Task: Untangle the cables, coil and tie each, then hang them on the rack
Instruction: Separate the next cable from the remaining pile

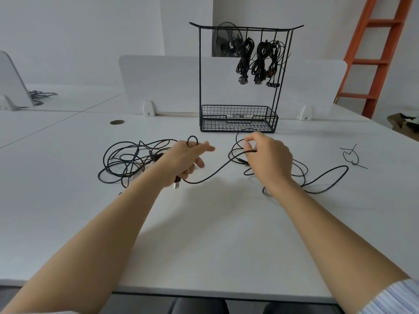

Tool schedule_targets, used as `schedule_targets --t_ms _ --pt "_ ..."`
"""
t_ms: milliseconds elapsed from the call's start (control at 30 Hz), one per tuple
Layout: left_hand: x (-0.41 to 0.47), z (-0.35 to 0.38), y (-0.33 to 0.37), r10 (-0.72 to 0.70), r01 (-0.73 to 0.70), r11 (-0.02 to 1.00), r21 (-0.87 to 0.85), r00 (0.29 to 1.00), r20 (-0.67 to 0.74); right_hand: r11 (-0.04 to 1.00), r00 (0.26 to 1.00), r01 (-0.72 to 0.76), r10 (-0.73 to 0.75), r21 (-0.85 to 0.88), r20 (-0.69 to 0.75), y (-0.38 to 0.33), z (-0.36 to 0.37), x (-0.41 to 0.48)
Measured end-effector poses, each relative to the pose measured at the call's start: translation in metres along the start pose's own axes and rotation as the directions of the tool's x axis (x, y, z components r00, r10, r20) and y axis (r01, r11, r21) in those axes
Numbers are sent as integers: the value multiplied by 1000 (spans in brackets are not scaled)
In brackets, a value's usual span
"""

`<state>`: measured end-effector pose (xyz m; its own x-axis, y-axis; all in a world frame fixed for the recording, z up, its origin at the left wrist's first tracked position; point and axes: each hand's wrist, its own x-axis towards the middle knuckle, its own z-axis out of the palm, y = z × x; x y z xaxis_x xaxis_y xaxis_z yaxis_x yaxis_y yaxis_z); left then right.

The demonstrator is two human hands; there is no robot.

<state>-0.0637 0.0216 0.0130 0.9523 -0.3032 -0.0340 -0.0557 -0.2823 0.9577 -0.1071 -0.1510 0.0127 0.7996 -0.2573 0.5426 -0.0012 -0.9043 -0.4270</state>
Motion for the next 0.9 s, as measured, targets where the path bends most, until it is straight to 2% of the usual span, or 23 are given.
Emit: schedule_targets --t_ms 67,167,333,400,467,533,633,733,900 --pt "-1 -1 -1 -25 21 999 40 993 113 999 1000 1 0 51 -22 -1 0 -1" --pt "-5 0 -1 -44 21 997 74 946 321 997 1000 16 -17 79 6 -5 2 -4" --pt "-11 4 2 -46 -33 987 159 883 467 995 995 66 -72 79 70 -9 2 -6" --pt "-13 6 3 -78 -35 972 232 884 461 994 993 74 -82 86 88 -9 2 -7" --pt "-12 11 3 -118 -10 948 318 917 382 993 993 75 -83 95 84 -8 2 -6" --pt "-10 14 2 -120 11 943 333 943 309 992 994 61 -70 109 80 -7 2 -5" --pt "-5 11 -1 -75 21 977 212 965 250 991 995 32 -43 127 86 -5 3 -3" --pt "-3 4 0 12 -16 1000 17 970 242 988 998 -13 4 157 59 0 4 2" --pt "-4 -6 1 186 -41 918 -393 923 338 970 995 -94 100 225 -13 13 -1 11"
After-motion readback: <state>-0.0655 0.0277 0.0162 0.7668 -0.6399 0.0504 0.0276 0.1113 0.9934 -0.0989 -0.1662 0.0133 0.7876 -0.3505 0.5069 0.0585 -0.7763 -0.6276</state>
